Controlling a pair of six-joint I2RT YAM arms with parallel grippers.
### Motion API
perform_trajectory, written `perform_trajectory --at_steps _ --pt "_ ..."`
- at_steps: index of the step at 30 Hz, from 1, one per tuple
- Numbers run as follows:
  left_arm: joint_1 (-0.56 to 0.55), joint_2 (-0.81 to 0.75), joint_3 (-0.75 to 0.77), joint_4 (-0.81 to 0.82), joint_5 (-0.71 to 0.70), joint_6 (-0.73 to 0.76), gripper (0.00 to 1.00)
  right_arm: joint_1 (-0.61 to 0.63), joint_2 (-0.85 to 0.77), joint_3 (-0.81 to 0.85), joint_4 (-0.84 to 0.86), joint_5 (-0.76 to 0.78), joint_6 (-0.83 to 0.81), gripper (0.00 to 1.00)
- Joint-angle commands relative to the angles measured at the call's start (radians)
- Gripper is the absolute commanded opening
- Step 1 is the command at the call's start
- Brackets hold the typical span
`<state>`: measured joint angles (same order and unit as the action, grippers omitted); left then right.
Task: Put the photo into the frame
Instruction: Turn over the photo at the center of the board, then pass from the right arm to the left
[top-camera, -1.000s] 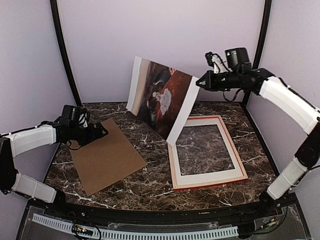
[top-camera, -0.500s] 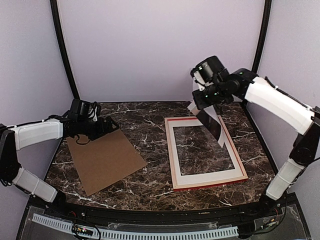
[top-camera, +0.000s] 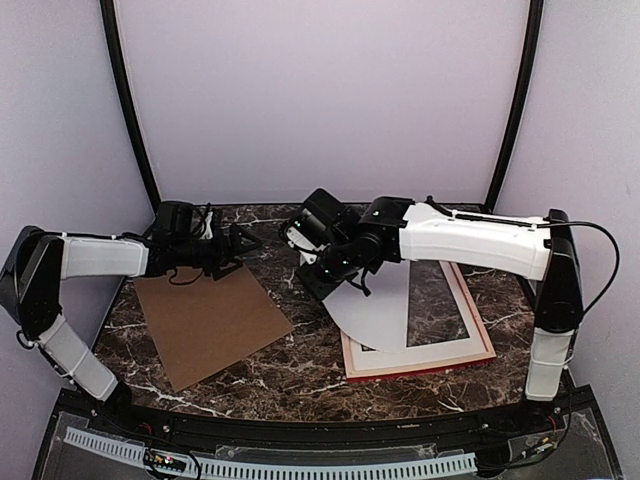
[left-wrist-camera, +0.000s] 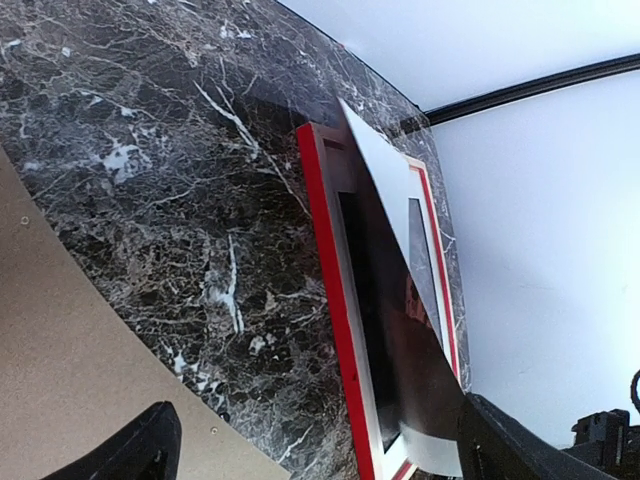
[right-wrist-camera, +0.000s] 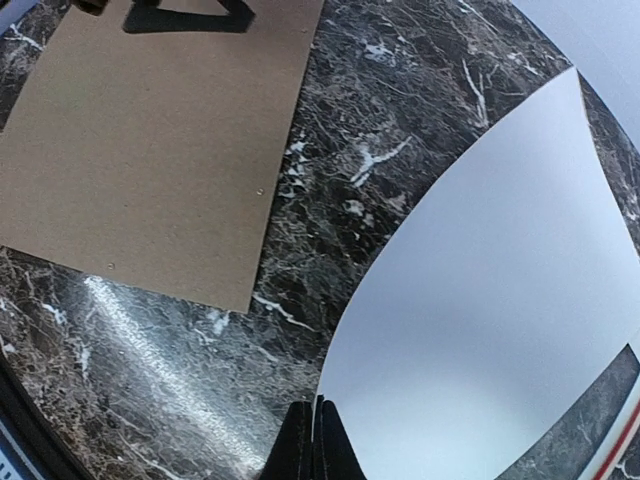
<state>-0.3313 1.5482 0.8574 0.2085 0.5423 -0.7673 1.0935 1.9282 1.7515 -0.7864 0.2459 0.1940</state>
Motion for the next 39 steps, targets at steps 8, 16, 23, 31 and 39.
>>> perform_trajectory --at_steps 8,16,23,31,39 --pt "-0.018 0.199 0.056 0.258 0.233 -0.174 0.99 0.022 0.006 -0.119 0.222 -0.185 0.048 0.0" --pt "-0.062 0.319 0.123 0.208 0.264 -0.18 0.86 0.025 0.025 -0.13 0.245 -0.217 0.06 0.0" --pt "-0.096 0.396 0.181 0.193 0.286 -0.189 0.61 0.027 0.03 -0.144 0.251 -0.222 0.065 0.0" --pt "-0.108 0.421 0.204 0.212 0.265 -0.199 0.0 0.027 0.023 -0.173 0.247 -0.228 0.073 0.01" --pt "-0.132 0.407 0.204 0.217 0.233 -0.202 0.0 -0.095 -0.157 -0.362 0.309 -0.338 0.136 0.73"
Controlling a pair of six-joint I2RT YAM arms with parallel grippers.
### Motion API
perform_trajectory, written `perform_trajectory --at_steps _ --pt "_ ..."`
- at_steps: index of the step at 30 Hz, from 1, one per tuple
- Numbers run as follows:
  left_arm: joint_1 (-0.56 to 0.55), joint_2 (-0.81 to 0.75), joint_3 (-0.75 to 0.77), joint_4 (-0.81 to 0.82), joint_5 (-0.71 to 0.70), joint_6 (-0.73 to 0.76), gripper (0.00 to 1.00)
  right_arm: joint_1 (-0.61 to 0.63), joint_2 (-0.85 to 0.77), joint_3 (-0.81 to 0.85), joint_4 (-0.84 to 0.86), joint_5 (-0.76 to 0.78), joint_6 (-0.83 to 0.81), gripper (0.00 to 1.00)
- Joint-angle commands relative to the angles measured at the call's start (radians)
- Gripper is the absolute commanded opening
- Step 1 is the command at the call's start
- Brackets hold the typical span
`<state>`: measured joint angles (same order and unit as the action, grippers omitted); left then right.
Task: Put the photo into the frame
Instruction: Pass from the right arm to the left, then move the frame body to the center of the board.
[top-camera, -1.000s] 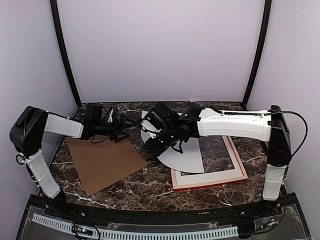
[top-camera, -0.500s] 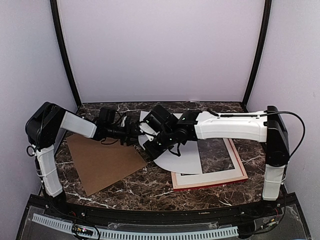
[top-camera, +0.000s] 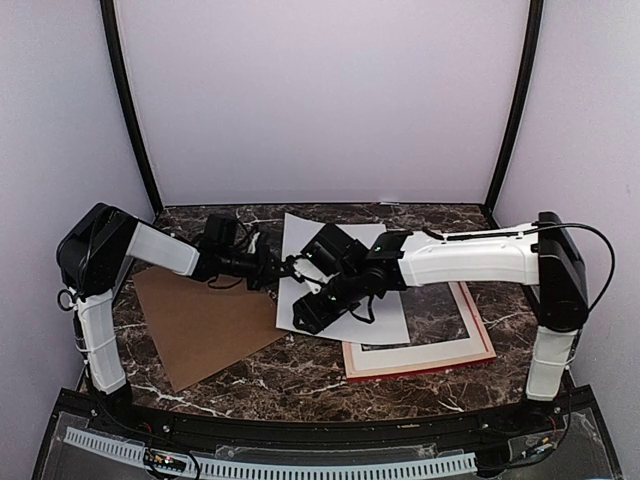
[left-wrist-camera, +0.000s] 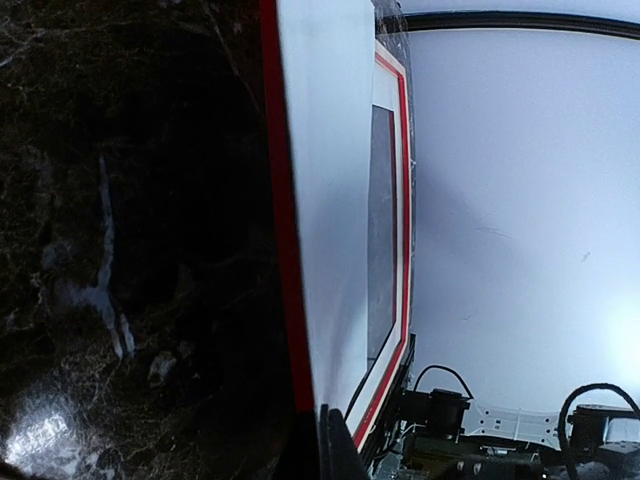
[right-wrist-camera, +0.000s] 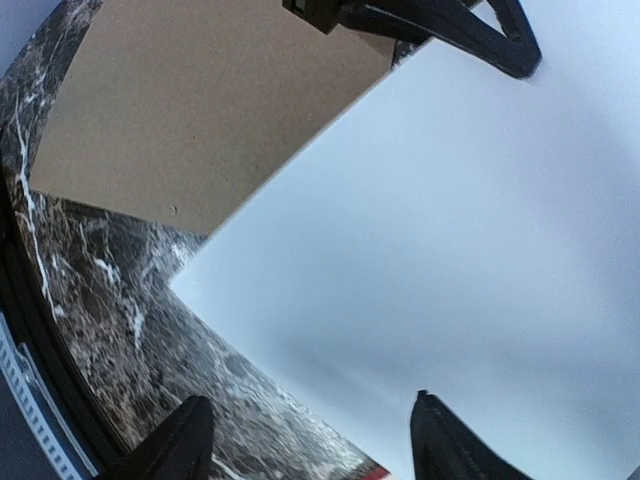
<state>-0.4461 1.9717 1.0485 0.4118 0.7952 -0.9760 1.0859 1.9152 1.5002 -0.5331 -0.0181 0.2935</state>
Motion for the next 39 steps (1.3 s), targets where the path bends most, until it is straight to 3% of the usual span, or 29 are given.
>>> perform_trajectory --at_steps 1,8,16,20,26,39 --pt "-0.018 -0.019 0.01 0.012 -0.023 0.008 0.0 -0.117 -0.186 -0.156 0.078 -0.094 0.043 0.79" --pt "-0.019 -0.052 -0.003 -0.028 -0.058 0.046 0.0 -0.405 -0.436 -0.42 0.085 -0.068 0.102 0.8" --pt "-0.02 -0.097 -0.004 -0.084 -0.081 0.089 0.01 -0.79 -0.474 -0.562 0.11 -0.015 0.087 0.75" --pt "-0.02 -0.104 -0.002 -0.092 -0.08 0.098 0.01 -0.912 -0.437 -0.597 0.134 -0.025 0.059 0.72" --pt "-0.022 -0.112 0.002 -0.097 -0.08 0.109 0.01 -1.019 -0.393 -0.64 0.175 -0.076 0.025 0.61" --pt "-0.022 -0.112 0.014 -0.108 -0.077 0.121 0.01 -1.035 -0.292 -0.665 0.233 -0.139 0.003 0.43"
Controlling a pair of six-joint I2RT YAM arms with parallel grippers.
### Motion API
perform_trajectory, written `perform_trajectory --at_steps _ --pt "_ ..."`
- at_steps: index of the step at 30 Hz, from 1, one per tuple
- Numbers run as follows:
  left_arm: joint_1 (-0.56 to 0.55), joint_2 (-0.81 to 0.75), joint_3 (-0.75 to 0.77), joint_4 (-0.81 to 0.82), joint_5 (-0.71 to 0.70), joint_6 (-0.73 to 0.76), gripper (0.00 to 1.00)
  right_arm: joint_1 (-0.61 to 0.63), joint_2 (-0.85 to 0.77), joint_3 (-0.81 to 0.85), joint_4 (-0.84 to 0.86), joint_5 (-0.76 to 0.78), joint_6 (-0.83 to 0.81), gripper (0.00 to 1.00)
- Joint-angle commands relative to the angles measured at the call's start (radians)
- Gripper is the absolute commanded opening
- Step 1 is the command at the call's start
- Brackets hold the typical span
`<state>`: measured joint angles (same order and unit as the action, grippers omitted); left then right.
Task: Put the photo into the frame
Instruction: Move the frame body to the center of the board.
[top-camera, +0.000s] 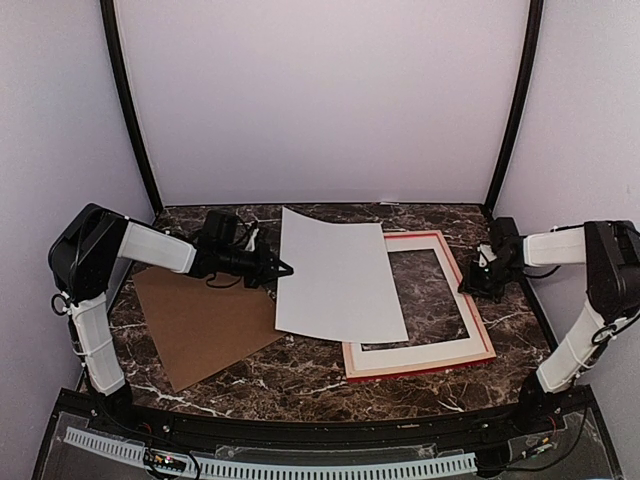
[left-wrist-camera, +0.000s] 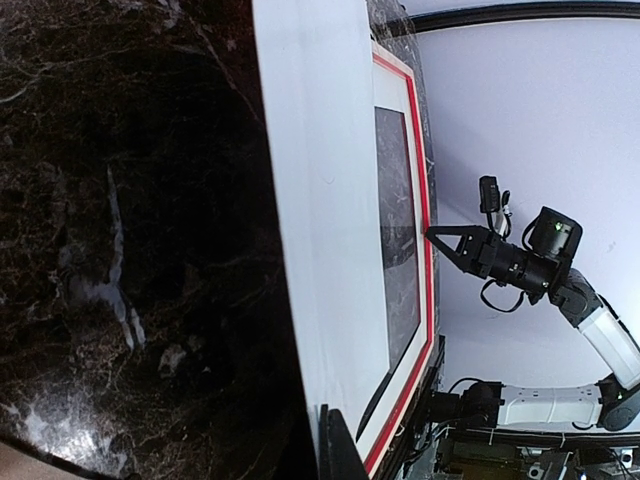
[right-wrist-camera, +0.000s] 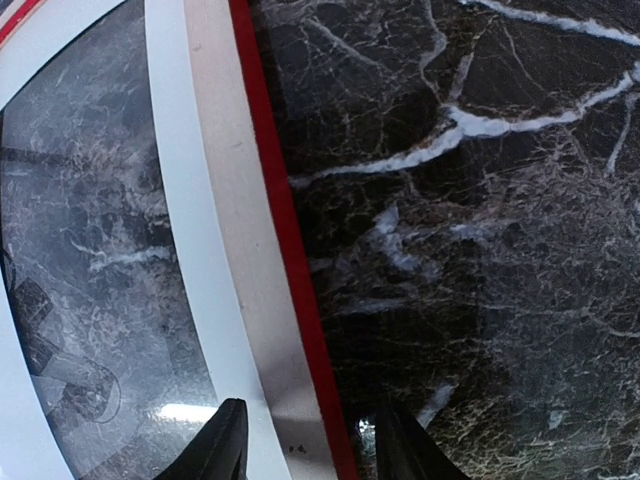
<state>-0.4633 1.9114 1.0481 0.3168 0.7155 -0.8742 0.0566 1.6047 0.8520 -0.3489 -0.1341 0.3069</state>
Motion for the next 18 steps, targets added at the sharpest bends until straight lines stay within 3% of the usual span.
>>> perform_trajectory --at_steps 1,8,18 --pt "-0.006 -0.052 0.015 -0.013 0.006 0.018 0.01 -0.005 0.022 -0.019 0.052 -0.028 -0.012 0.41" --pt "-0.006 -0.071 0.004 0.005 0.018 -0.004 0.01 0.012 -0.002 -0.053 0.095 -0.084 0.014 0.24" --pt "-0.006 -0.133 -0.084 0.067 0.049 -0.085 0.01 0.221 -0.04 -0.09 0.188 -0.091 0.171 0.21"
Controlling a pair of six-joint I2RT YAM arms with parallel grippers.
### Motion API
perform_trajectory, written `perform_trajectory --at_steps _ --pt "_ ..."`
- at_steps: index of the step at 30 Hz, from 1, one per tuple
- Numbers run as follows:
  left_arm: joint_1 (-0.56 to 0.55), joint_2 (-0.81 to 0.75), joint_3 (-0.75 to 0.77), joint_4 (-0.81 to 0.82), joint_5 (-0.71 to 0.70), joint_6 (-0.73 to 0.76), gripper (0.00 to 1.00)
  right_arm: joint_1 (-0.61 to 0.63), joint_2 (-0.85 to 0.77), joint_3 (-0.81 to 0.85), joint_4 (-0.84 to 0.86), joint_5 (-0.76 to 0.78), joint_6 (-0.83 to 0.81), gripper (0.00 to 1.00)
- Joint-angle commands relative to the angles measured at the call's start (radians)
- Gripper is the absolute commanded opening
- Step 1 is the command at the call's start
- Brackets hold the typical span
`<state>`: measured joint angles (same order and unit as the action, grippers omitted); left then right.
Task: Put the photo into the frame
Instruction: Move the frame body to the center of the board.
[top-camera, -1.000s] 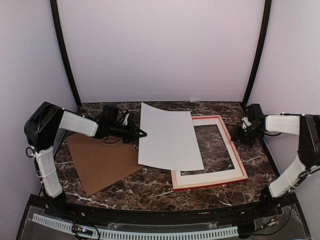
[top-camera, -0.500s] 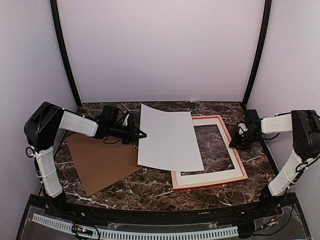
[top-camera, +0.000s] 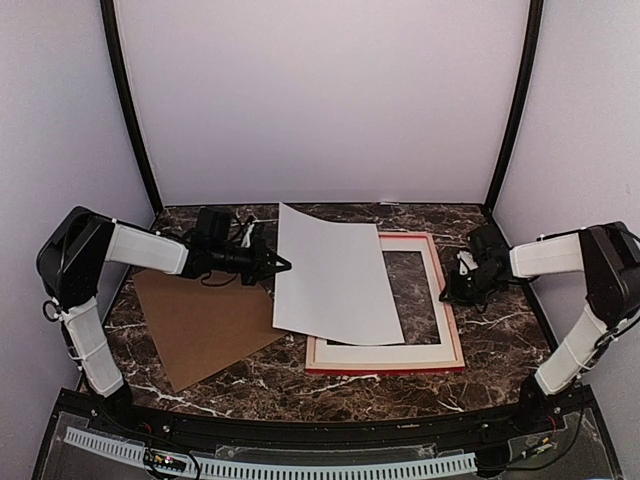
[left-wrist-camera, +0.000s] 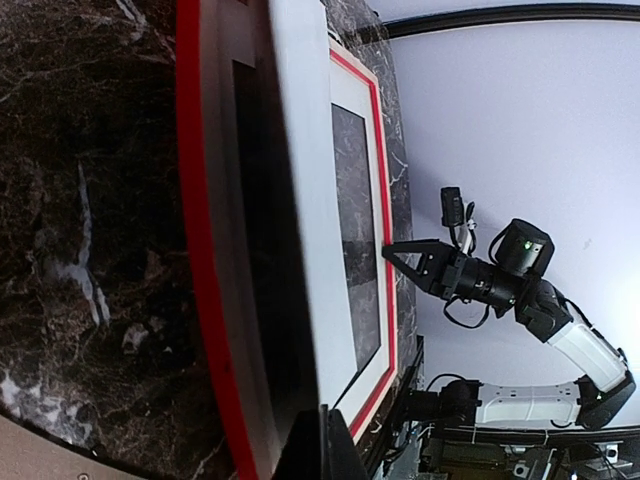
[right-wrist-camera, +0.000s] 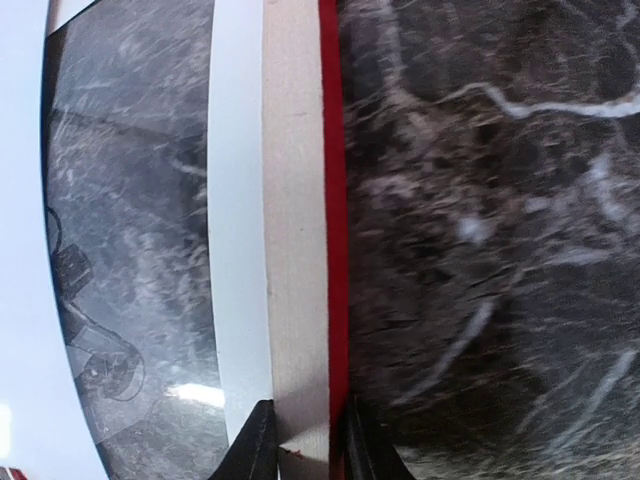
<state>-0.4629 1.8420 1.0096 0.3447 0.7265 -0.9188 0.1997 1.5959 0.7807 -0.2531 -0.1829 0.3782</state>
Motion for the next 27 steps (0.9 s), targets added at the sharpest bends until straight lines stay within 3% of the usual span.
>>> perform_trajectory --at_steps 1,6,14,27 --pt "-0.006 -0.072 -0.051 0.053 0.04 -0.047 0.01 0.098 -0.029 -0.019 0.101 -0.039 0.113 0.22" --pt "-0.007 -0.096 -0.049 0.067 0.061 -0.073 0.0 0.129 -0.011 -0.012 0.123 -0.033 0.137 0.3" --pt "-0.069 -0.101 0.047 0.102 0.095 -0.116 0.0 0.117 -0.082 0.061 0.018 0.034 0.1 0.55" --pt "-0.226 -0.059 0.307 0.202 0.165 -0.122 0.0 -0.092 -0.25 0.109 -0.124 0.049 0.003 0.61"
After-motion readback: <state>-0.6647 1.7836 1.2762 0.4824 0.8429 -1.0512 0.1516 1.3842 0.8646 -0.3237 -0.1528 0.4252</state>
